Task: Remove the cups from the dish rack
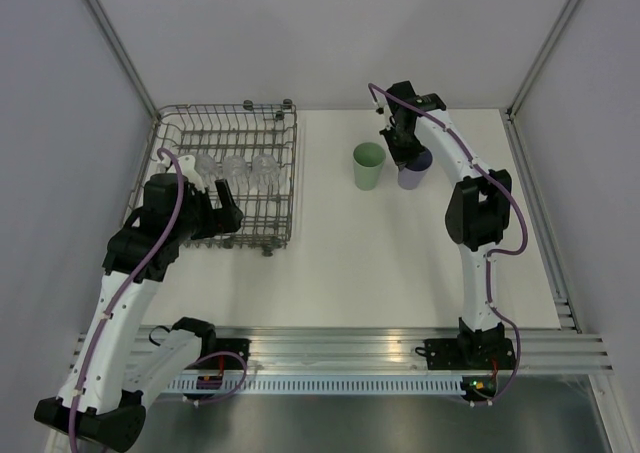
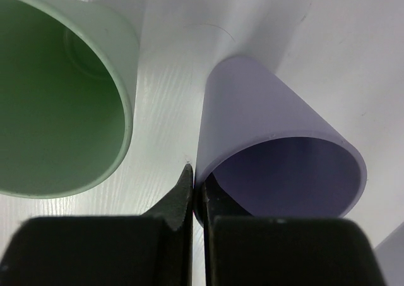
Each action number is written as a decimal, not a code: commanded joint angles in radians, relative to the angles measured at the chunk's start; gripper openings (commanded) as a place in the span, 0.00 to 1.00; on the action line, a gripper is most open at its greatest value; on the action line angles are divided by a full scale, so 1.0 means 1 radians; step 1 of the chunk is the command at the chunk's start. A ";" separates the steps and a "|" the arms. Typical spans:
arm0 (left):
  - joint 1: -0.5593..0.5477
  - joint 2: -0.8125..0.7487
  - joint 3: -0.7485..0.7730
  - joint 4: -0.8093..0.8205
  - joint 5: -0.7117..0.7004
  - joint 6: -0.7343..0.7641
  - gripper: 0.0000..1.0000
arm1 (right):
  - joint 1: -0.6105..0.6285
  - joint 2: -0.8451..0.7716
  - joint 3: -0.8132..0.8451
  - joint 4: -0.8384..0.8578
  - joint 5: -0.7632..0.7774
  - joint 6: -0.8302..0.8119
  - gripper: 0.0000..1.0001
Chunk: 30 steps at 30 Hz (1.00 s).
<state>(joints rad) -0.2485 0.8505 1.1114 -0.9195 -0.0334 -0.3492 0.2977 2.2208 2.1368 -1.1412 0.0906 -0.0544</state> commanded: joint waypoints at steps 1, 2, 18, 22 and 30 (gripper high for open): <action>-0.003 -0.010 0.002 0.002 -0.040 0.033 1.00 | -0.003 -0.003 0.040 -0.029 -0.009 -0.010 0.02; -0.002 -0.011 0.004 0.002 -0.045 0.033 1.00 | 0.000 -0.006 0.041 -0.031 -0.011 -0.010 0.02; 0.000 -0.008 0.007 0.001 -0.068 0.036 1.00 | -0.003 -0.070 0.046 -0.020 0.018 -0.010 0.38; -0.002 0.002 0.007 -0.001 -0.100 0.029 1.00 | -0.002 -0.111 0.040 -0.020 0.031 -0.009 0.39; 0.005 0.048 0.048 -0.012 -0.285 -0.037 1.00 | -0.002 -0.259 0.002 -0.003 0.054 0.014 0.98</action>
<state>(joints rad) -0.2481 0.8890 1.1130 -0.9249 -0.2028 -0.3527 0.2977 2.0678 2.1395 -1.1442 0.1074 -0.0502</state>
